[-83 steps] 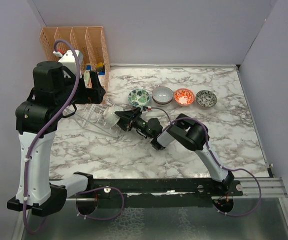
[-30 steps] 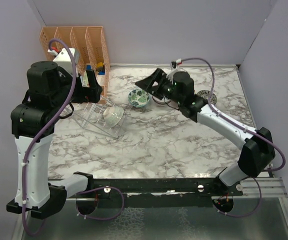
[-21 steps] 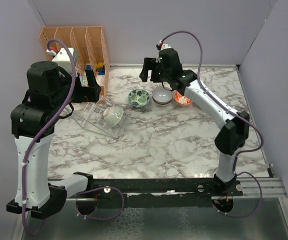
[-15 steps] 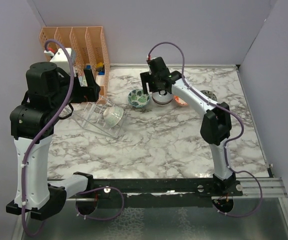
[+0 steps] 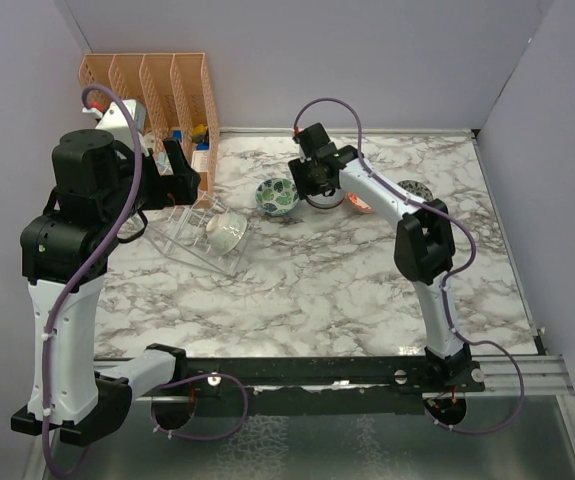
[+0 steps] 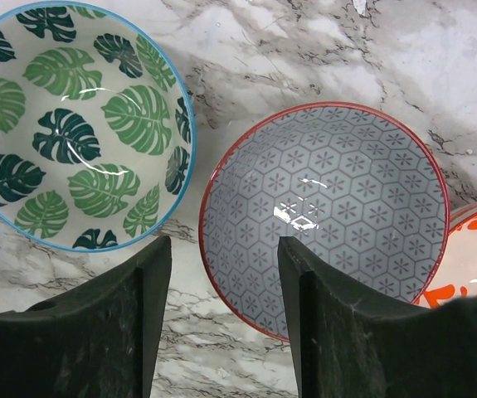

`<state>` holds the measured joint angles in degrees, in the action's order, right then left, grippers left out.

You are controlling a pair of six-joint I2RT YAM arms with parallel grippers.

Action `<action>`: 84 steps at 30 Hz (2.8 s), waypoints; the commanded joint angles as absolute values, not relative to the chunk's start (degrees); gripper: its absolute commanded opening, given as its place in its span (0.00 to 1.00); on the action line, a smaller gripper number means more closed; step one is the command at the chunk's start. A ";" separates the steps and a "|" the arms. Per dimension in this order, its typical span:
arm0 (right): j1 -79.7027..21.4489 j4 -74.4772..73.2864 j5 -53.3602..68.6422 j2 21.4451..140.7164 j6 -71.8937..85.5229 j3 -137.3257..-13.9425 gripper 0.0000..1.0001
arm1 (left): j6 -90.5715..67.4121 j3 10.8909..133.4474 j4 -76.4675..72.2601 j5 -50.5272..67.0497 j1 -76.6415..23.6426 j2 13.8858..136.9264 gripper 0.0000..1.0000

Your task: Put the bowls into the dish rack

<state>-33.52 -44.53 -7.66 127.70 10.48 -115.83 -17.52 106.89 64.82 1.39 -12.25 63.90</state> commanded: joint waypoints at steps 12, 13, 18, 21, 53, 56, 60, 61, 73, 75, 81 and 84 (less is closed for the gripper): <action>-32.08 -41.44 0.10 130.94 8.30 -114.91 0.43 | -18.82 106.18 62.53 0.60 -12.53 63.55 0.99; -32.08 -41.48 0.31 131.15 8.33 -114.92 0.43 | -18.74 106.13 62.56 0.60 -12.51 63.50 0.99; -32.08 -41.71 -0.01 130.90 8.68 -115.22 0.25 | -18.43 106.00 62.32 0.65 -12.56 63.64 0.99; -32.00 -41.83 -0.52 130.06 8.68 -116.08 0.20 | -18.03 106.00 62.15 0.71 -12.52 63.81 0.99; -30.45 -6.99 24.87 99.78 42.21 -93.23 0.01 | -14.92 118.32 64.63 3.47 -12.56 68.17 0.99; -32.21 17.27 25.08 93.87 58.75 -78.20 0.01 | -14.21 120.09 64.69 4.27 -12.55 68.69 0.99; -37.81 32.75 18.58 93.83 66.85 -73.58 0.01 | -13.16 121.42 64.65 5.84 -12.57 69.03 0.99; -39.04 35.38 17.14 94.52 68.29 -73.51 0.01 | -12.87 121.72 64.68 6.07 -12.56 69.08 0.99; -49.65 67.79 -0.31 111.88 90.52 -71.68 0.01 | -10.40 120.95 65.57 7.82 -12.51 67.47 0.99; -50.67 69.41 -1.35 115.20 92.88 -73.12 0.01 | -9.97 120.69 65.63 7.82 -12.52 67.16 0.99; -52.44 72.88 -3.68 121.73 96.58 -76.19 0.01 | -9.93 119.76 65.35 8.17 -12.80 66.71 0.99; -52.45 74.31 -3.71 123.83 97.81 -77.08 0.01 | -9.69 119.39 65.43 8.01 -13.23 66.54 0.99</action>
<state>-51.90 63.61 -0.21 122.78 93.36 -73.19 -10.68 119.77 65.34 6.87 -12.56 67.33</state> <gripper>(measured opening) 0.045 0.992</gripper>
